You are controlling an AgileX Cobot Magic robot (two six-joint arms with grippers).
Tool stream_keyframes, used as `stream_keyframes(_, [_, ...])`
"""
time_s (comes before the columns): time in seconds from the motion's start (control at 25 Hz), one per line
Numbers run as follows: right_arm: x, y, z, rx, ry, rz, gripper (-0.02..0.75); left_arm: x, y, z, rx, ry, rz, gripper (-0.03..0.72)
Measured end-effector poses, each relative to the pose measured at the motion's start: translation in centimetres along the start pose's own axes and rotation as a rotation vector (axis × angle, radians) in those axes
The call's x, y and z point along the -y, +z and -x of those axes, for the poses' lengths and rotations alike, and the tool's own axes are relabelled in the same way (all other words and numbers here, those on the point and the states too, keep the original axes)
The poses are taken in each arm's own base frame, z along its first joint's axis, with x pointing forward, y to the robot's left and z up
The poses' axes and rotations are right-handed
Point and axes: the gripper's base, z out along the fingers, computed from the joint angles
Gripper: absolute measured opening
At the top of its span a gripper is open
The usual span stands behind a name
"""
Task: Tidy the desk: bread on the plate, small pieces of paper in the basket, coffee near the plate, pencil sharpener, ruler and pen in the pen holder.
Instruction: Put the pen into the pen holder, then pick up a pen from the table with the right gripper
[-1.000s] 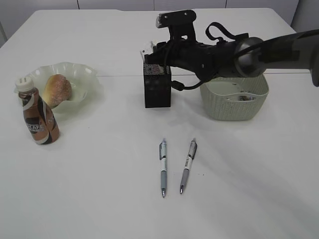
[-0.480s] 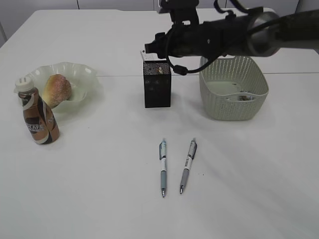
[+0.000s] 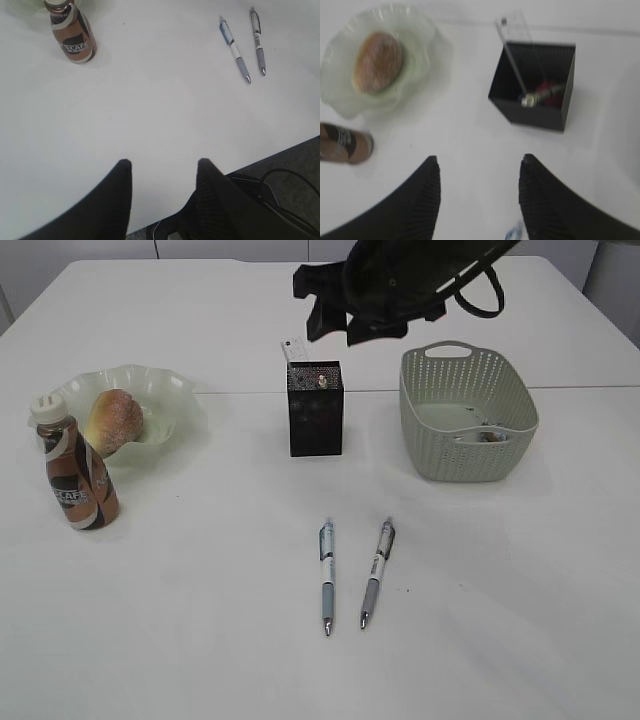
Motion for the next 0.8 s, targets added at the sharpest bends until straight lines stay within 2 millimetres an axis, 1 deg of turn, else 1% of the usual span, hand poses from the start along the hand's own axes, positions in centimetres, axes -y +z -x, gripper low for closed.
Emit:
stream_keyframes(0.2, [0.1, -0.6, -2.8, -0.323, 0.041, -0.021, 0.381, 0.1, 0.0, 0.0, -0.001, -0.003, -0.008, 0.317])
stream_keyframes(0.36, [0.5, -1.3, -4.3, -0.501, 0.022, -0.063, 0.381, 0.2, 0.0, 0.0, -0.003, -0.014, -0.018, 0.317])
stream_keyframes(0.48, [0.8, -1.6, -4.8, -0.559, 0.003, -0.095, 0.381, 0.3, 0.0, 0.0, -0.006, -0.037, -0.031, 0.317])
stream_keyframes(0.64, [1.2, -1.7, -4.9, -0.573, -0.02, -0.139, 0.381, 0.4, 0.0, -0.1, -0.009, -0.048, -0.045, 0.317])
stream_keyframes(0.72, [1.4, -1.6, -4.9, -0.571, 0.03, -0.172, 0.381, 0.4, 0.0, -0.1, -0.009, -0.053, -0.047, 0.317])
stream_keyframes(0.8, [1.8, -1.0, -5.2, -0.574, 0.117, -0.237, 0.381, 0.4, 0.0, -0.1, -0.01, -0.057, -0.048, 0.317])
